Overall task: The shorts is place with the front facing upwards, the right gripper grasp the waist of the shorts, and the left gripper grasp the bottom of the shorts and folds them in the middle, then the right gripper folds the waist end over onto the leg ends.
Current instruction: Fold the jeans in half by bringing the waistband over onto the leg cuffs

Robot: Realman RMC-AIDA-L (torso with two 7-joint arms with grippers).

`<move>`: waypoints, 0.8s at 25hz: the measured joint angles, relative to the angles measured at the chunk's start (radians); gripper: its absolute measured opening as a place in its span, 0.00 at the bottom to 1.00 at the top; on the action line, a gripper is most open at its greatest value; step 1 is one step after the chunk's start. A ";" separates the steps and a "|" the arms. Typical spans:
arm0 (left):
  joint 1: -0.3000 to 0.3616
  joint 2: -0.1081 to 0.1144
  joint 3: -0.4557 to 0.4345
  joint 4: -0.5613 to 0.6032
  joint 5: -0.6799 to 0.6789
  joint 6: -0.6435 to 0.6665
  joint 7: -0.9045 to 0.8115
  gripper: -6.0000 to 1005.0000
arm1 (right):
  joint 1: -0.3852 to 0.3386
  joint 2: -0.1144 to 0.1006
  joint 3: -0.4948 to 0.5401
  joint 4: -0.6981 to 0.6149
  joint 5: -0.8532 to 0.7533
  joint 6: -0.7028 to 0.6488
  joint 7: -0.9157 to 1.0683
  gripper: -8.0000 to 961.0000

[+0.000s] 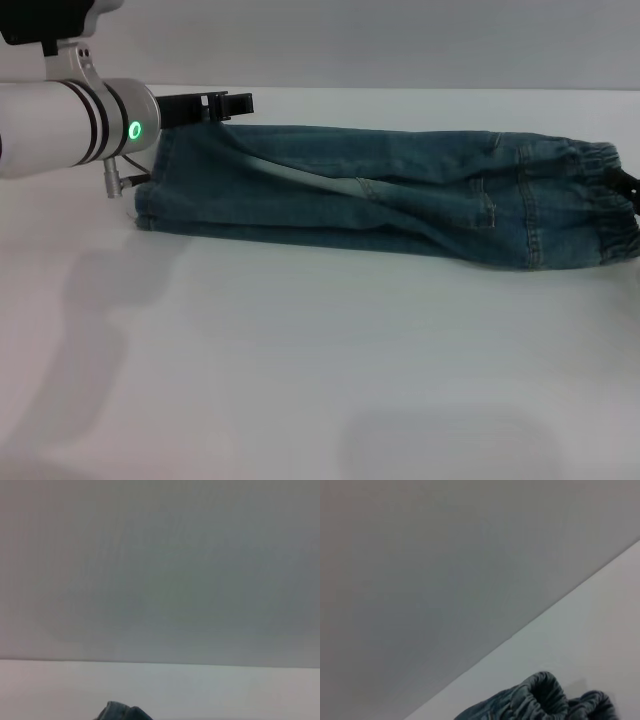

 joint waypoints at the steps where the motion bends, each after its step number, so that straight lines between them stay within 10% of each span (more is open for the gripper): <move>1: -0.001 0.000 -0.002 0.000 0.000 -0.001 0.006 0.82 | 0.001 0.000 0.000 -0.002 0.000 0.000 0.000 0.73; 20: 0.005 -0.001 -0.001 -0.005 -0.003 -0.001 0.025 0.82 | 0.030 -0.016 -0.012 -0.012 -0.075 -0.001 0.081 0.67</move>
